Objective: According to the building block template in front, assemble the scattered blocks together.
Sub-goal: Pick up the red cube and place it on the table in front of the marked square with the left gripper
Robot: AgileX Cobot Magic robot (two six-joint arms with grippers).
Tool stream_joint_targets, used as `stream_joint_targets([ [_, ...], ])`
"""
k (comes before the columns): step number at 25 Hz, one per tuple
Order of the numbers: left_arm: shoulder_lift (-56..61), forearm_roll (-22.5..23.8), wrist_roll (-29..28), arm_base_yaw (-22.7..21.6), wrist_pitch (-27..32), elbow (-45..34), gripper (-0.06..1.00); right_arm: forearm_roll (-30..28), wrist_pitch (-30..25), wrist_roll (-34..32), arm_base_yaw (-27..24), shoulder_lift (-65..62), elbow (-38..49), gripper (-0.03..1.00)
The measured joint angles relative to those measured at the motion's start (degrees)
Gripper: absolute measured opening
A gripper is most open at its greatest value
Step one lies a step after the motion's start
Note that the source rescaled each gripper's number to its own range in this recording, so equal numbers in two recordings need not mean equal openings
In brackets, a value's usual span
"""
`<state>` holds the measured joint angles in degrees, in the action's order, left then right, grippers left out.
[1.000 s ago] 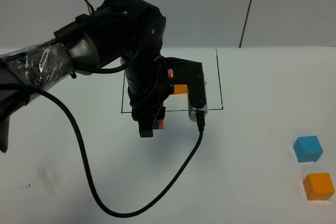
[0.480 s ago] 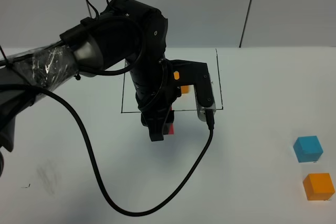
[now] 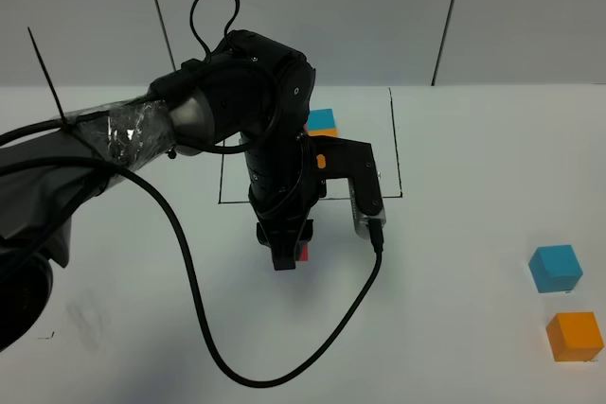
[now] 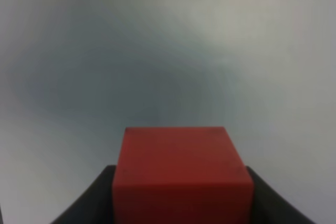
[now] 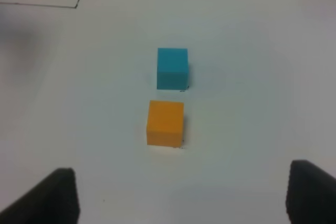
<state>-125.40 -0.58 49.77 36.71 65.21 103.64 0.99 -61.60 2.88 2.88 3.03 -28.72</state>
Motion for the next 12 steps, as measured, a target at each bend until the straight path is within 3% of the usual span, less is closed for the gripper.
stream_joint_targets([
  [12,-2.6,0.2,-0.7,-0.1,-3.8,0.0,0.00,0.0,0.0,0.0,0.0,0.0,0.0,0.64],
])
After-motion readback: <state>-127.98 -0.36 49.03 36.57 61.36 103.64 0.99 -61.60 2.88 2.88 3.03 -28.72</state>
